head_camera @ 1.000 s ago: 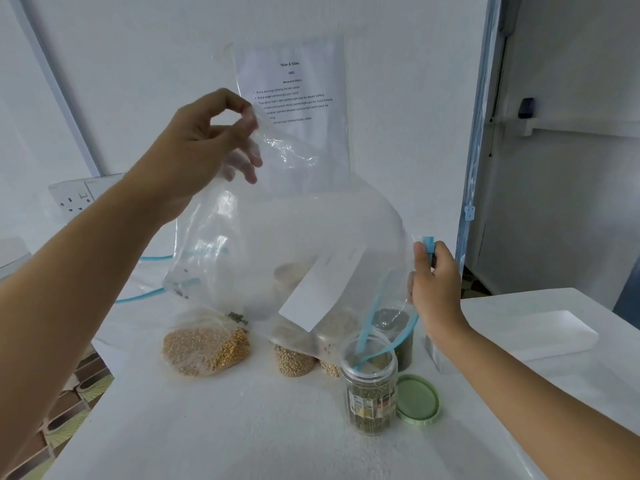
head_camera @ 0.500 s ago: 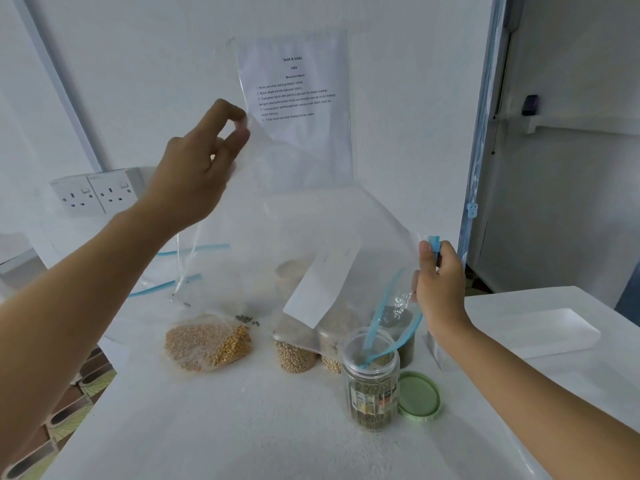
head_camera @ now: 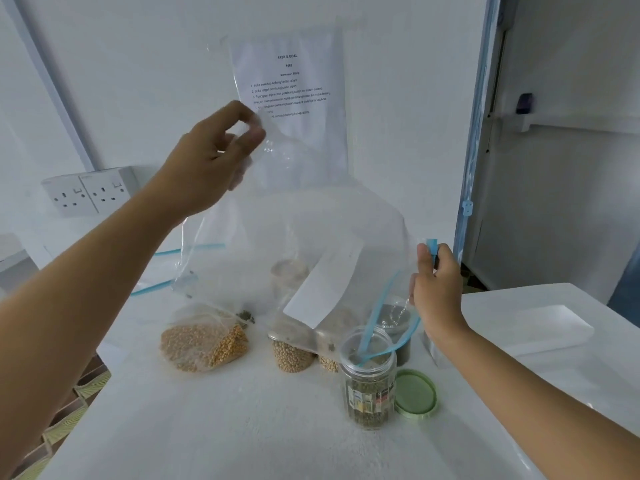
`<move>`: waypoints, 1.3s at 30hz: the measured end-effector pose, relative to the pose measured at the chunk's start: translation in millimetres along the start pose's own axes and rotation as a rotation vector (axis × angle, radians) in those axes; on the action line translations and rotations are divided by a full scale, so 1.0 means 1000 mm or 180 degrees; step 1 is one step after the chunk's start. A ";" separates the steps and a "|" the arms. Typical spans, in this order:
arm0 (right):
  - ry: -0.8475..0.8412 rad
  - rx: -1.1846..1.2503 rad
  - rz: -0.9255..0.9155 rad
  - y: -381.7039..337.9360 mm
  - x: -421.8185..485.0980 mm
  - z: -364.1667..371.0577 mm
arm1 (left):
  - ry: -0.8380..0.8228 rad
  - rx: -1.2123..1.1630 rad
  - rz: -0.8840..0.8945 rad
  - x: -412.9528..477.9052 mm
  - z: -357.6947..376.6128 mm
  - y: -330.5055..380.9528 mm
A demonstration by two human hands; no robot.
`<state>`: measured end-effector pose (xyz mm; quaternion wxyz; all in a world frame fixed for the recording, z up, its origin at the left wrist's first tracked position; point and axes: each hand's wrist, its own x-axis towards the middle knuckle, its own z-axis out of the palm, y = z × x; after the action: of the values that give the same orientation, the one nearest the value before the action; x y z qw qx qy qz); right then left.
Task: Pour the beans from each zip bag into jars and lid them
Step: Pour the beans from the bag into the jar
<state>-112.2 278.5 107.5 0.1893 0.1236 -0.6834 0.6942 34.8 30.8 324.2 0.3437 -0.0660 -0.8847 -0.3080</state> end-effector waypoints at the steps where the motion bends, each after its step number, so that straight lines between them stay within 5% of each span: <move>1: -0.0004 0.0000 -0.0002 -0.001 0.000 0.000 | -0.0084 -0.0059 -0.0024 -0.001 -0.002 -0.002; 11: 0.0035 -0.0031 0.0125 0.000 0.002 0.000 | -0.0669 0.0006 -0.0945 -0.040 -0.029 -0.034; 14: 0.0027 0.0038 0.0162 0.000 0.000 0.000 | -0.0494 -0.0235 -0.1127 -0.062 -0.031 -0.053; 19: -0.0089 0.0393 0.0464 -0.002 -0.001 0.004 | -0.0005 -0.0719 -0.0684 -0.083 -0.004 -0.061; 26: -0.0018 0.0646 0.0761 0.001 0.001 0.002 | -0.0339 0.0035 -0.0082 -0.063 0.007 -0.036; 39: 0.0217 0.0750 0.0823 -0.001 0.003 -0.007 | -0.0561 0.0634 -0.0245 -0.051 0.003 -0.035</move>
<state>-114.2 286.2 109.2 0.1058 0.0324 -0.6007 0.7918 59.6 9.3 271.9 0.2574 -0.0244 -0.9395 -0.2246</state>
